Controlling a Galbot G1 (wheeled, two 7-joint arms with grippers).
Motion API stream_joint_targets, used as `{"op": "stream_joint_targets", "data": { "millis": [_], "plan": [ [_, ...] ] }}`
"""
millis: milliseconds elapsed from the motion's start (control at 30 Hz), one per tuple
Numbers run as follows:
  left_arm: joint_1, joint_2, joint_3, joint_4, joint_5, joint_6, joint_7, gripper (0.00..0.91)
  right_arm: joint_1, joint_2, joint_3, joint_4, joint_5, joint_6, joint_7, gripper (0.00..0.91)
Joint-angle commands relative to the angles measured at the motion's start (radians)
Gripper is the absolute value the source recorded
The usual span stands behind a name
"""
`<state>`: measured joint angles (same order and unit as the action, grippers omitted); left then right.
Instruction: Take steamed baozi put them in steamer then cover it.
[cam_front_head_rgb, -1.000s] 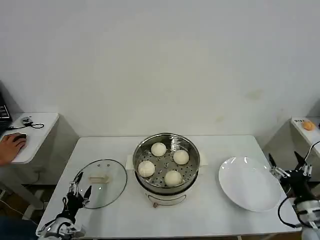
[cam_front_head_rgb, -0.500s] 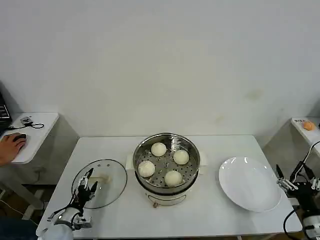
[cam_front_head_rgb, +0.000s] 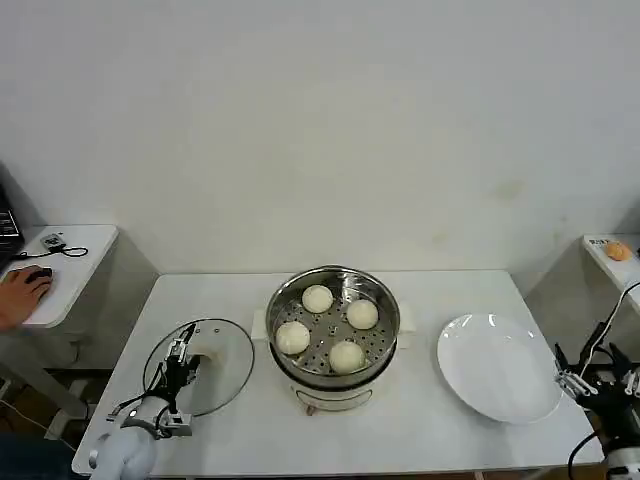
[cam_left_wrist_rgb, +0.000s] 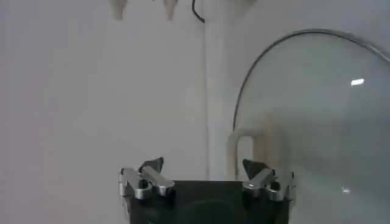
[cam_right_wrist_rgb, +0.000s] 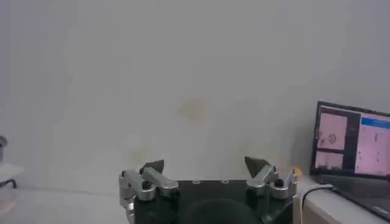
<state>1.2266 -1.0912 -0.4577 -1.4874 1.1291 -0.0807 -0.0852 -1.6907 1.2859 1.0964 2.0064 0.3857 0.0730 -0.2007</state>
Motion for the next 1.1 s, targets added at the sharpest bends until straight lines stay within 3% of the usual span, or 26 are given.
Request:
{"op": "stream_joint_targets", "data": {
  "millis": [33,333,600,1100],
  "plan": [
    [-0.071,-0.010,0.020,0.087,0.022,-0.003,-0.012,0.000,-0.009,0.010,0.005,-0.005,-0.009,0.007,0.002,0.907],
    [-0.057,-0.017,0.004,0.073,0.032,-0.007,-0.017,0.000,-0.016,0.009,-0.004,-0.001,-0.008,0.005,-0.006,0.907],
    [0.005,-0.020,-0.060,-0.044,0.085,0.006,-0.051,0.000,-0.015,0.010,-0.017,0.005,-0.013,0.010,-0.014,0.907],
    [0.141,0.042,-0.179,-0.451,-0.009,0.287,0.023,0.000,-0.020,-0.010,-0.068,-0.046,-0.083,0.057,-0.072,0.907]
  ]
}}
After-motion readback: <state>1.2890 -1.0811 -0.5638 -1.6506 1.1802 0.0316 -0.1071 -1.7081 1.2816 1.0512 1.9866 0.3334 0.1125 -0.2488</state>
